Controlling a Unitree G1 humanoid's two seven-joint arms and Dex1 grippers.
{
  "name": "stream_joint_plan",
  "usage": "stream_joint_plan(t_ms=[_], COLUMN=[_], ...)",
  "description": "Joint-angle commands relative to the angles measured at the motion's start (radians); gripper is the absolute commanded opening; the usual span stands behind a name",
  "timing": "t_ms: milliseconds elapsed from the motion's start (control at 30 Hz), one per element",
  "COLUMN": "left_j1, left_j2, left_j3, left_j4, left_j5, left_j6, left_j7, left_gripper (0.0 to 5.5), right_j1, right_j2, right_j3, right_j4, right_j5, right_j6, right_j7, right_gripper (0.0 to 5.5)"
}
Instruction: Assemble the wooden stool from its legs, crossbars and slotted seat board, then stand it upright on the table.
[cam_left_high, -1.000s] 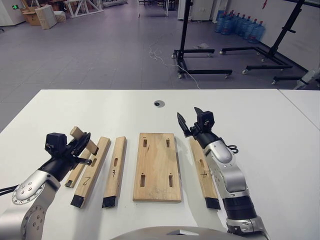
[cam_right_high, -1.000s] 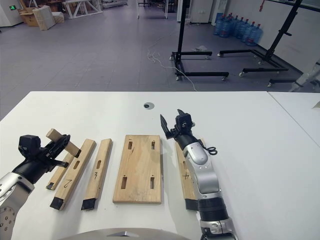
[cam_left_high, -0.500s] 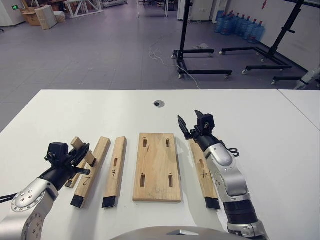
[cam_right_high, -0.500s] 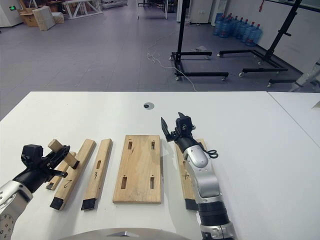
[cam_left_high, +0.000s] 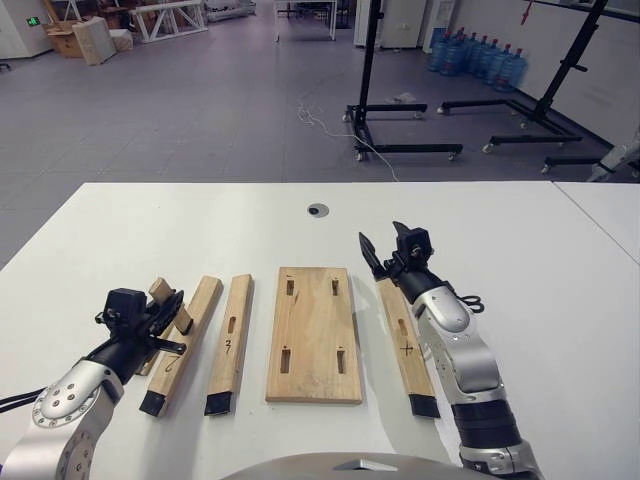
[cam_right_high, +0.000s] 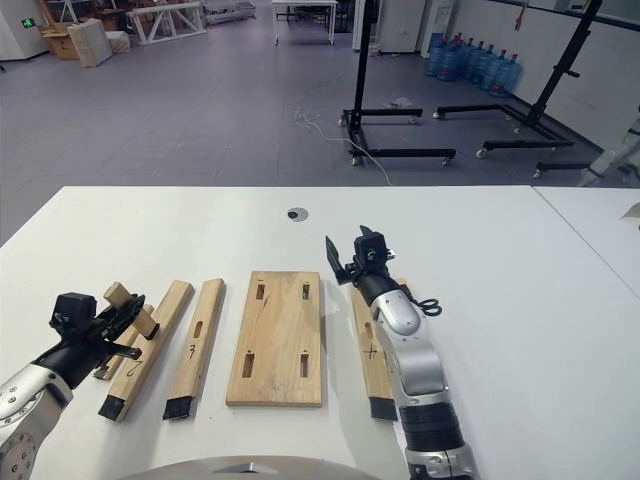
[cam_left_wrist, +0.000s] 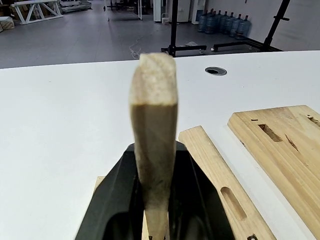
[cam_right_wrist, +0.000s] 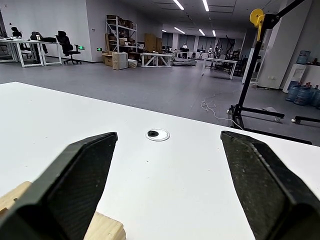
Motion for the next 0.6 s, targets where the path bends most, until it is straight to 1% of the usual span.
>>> stream_joint_plan(t_ms=[33,233,600], left_j1=[0.059,0.059,0.056], left_j2=[0.004,-0.047,-0.037], left_j3=[-0.047,-0.044,-0.063], left_j4=[0.089,0.104,0.097], left_j5=[0.055,0.027,0.034], left_j6=[0.080,0.098,0.090], left_j7=[0.020,0.058,0.049], left_gripper=[0.39,0.39,0.39], right_j1=[-0.007,-0.009,-0.009], right_j2=[-0.014,-0.029,-0.035], right_j3=[0.007,0.019,0.019], right_j4=[-0.007,-0.005,-0.001], right_j5=[-0.017,-0.043,-0.056], right_j6=[0.002,-0.013,-0.018], right_j7=[0.007,0.015,0.015], right_gripper=[3.80,3.80,3.80])
